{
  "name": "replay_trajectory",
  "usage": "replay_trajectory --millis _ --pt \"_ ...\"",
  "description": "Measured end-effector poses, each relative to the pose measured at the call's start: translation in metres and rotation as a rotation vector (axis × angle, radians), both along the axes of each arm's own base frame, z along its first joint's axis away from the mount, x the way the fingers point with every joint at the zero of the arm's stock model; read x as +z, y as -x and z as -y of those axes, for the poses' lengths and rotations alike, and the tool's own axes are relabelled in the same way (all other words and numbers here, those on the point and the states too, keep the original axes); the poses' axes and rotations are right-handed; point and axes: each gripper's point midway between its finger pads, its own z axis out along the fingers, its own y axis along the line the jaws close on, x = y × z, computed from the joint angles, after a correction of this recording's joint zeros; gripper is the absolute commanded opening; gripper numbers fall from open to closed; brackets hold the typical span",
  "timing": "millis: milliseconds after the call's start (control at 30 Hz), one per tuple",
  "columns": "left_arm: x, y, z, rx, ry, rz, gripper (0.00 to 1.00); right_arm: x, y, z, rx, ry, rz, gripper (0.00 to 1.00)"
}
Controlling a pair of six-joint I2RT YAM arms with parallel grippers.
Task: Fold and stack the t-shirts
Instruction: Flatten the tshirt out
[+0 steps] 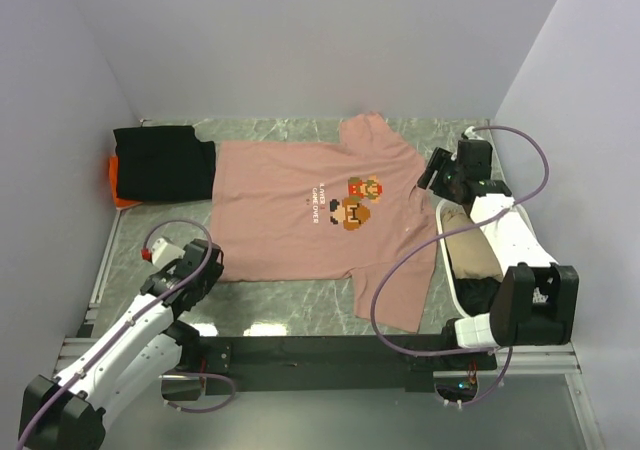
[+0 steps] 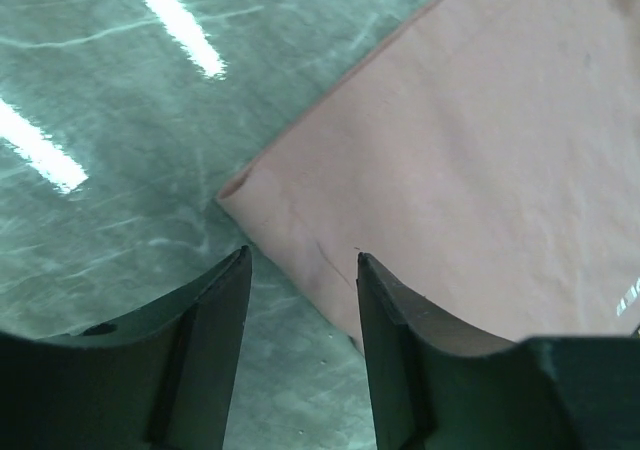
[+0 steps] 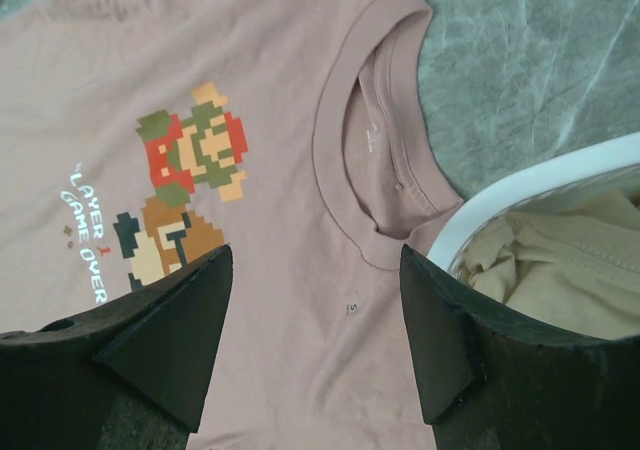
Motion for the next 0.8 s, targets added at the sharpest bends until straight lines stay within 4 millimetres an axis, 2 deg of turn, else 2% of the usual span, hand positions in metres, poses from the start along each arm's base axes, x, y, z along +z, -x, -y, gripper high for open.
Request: replay_trajectory --millis 567,667,800 --pt "-0.016 0.005 -0.007 0.084 -0.001 -0.059 0.49 0.037 0.011 -0.001 0.011 0.004 0.118 0.75" --pt "-0.024 0.008 -0.009 0.089 0.001 -0.076 0.48 0.043 0.013 -0.001 0.011 0.004 0.136 0.75" --pt "-0.028 0.008 -0.008 0.093 0.003 -0.089 0.42 0.049 0.016 -0.001 0.011 0.005 0.155 0.75"
